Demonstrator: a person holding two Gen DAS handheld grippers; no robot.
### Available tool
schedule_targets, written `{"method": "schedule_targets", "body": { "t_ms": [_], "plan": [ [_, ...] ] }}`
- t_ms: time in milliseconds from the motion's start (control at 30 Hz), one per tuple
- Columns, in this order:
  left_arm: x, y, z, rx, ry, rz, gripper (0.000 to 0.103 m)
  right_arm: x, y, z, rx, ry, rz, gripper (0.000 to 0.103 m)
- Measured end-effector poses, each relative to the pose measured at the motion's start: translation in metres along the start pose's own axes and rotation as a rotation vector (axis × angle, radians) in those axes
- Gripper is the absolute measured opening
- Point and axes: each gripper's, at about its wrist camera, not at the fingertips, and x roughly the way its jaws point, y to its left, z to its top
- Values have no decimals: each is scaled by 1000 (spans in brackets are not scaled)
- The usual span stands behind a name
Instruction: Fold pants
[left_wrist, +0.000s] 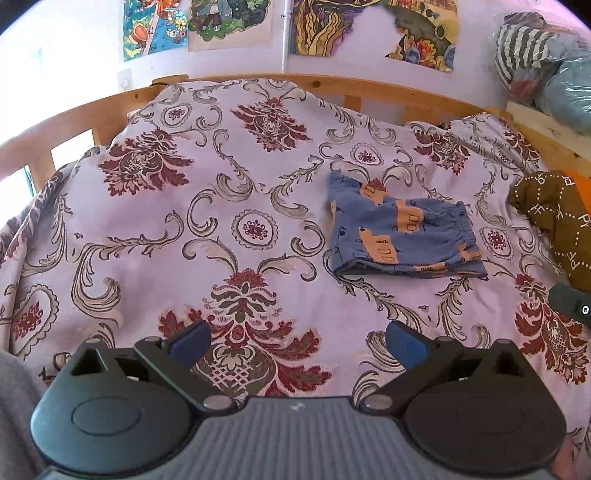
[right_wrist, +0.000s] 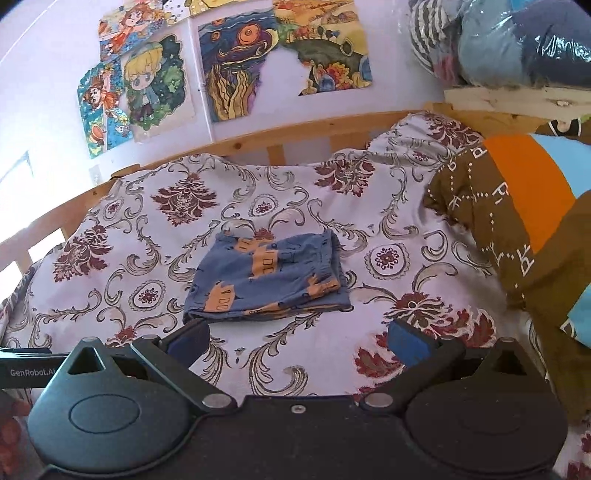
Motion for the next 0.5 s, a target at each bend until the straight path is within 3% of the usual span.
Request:
{"method": "schedule_targets", "body": {
  "t_ms": [500],
  "plan": [
    [5, 9, 0, -44, 29, 6, 103, 5, 0, -1, -3, 31, -1, 102]
  ]
}}
